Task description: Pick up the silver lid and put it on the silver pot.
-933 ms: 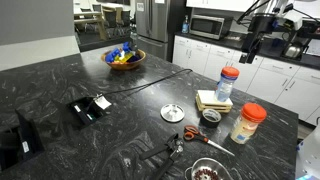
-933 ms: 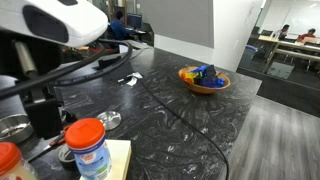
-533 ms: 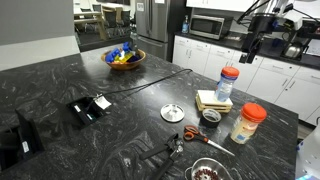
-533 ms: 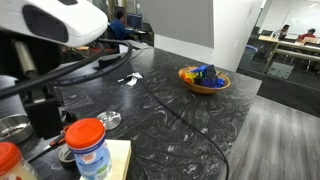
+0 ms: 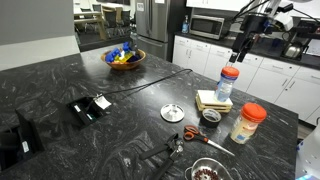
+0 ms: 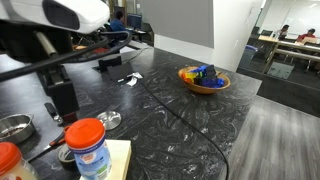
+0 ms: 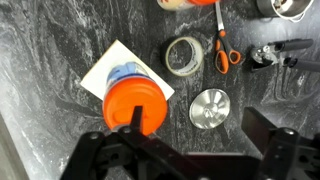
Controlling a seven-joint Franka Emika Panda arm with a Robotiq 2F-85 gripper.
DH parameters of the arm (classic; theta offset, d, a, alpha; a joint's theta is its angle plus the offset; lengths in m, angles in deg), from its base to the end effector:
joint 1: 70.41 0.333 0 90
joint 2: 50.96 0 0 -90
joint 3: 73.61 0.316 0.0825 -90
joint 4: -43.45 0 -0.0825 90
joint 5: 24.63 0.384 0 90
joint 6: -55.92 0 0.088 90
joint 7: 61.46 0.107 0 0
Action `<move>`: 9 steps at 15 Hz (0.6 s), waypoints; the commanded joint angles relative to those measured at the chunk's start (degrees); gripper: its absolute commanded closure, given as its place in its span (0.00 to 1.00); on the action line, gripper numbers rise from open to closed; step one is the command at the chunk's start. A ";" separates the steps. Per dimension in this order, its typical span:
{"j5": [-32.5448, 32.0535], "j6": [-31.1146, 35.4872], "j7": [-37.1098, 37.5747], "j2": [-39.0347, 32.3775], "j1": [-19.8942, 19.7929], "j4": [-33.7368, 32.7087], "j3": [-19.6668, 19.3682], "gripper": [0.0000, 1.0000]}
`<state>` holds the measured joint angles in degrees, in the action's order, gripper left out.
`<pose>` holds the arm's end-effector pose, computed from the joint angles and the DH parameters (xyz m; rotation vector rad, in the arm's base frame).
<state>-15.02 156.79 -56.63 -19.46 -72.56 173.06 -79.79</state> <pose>0.3878 -0.0491 0.5711 -2.8986 0.3542 -0.0729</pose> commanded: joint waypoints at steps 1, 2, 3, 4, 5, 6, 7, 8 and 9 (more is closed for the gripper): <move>0.17 6.32 2.01 -4.90 -0.33 -2.76 3.26 0.00; -0.57 8.56 2.54 -6.49 -0.06 -3.26 4.38 0.00; -0.94 10.97 2.71 -7.85 0.27 -3.56 5.24 0.00; -1.28 12.63 3.34 -9.59 0.59 -4.10 6.20 0.00; -1.44 14.10 3.81 -11.27 0.95 -4.61 6.98 0.00; -1.59 16.33 3.84 -12.95 1.43 -4.87 7.72 0.00; -1.99 17.01 3.43 -14.57 1.94 -5.31 8.29 0.00; -2.64 17.11 2.62 -16.09 2.48 -5.66 8.75 0.00; -1.24 16.95 3.15 -13.95 2.45 -3.90 8.08 0.00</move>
<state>-16.22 173.87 -53.54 -33.51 -70.30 169.23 -71.46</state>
